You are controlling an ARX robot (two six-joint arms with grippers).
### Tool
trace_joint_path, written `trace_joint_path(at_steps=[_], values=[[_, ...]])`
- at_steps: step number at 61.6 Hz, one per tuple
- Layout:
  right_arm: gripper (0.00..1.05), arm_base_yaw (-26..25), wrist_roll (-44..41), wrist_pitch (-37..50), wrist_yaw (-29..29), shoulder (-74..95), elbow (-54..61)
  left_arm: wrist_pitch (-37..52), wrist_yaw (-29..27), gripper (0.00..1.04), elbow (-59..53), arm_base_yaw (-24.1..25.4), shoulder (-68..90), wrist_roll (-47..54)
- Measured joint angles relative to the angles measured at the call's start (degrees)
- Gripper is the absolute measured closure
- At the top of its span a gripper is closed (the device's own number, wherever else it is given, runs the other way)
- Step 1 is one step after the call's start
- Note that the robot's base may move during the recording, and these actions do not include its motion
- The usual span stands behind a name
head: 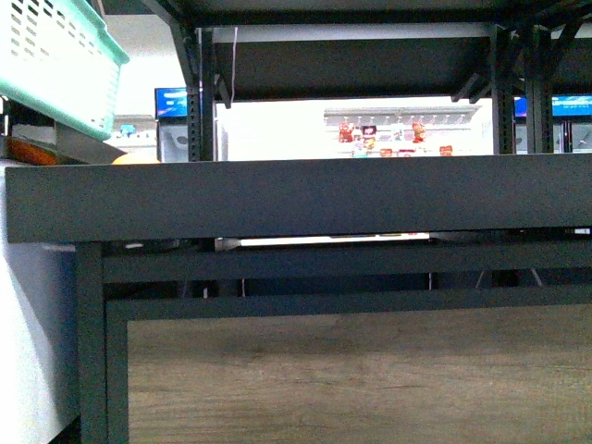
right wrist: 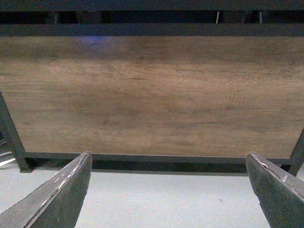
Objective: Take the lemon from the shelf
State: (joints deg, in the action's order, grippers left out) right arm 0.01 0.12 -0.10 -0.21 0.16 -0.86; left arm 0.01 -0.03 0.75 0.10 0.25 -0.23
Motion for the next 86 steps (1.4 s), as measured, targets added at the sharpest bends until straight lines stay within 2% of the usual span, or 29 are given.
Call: trace_joint_path(at_steps=[86], values=[[0.07,0.02,0.02,-0.02,0.15,-0.02,0.0,-0.02,0.02,0.08,0.02,0.0,0.0,0.0]])
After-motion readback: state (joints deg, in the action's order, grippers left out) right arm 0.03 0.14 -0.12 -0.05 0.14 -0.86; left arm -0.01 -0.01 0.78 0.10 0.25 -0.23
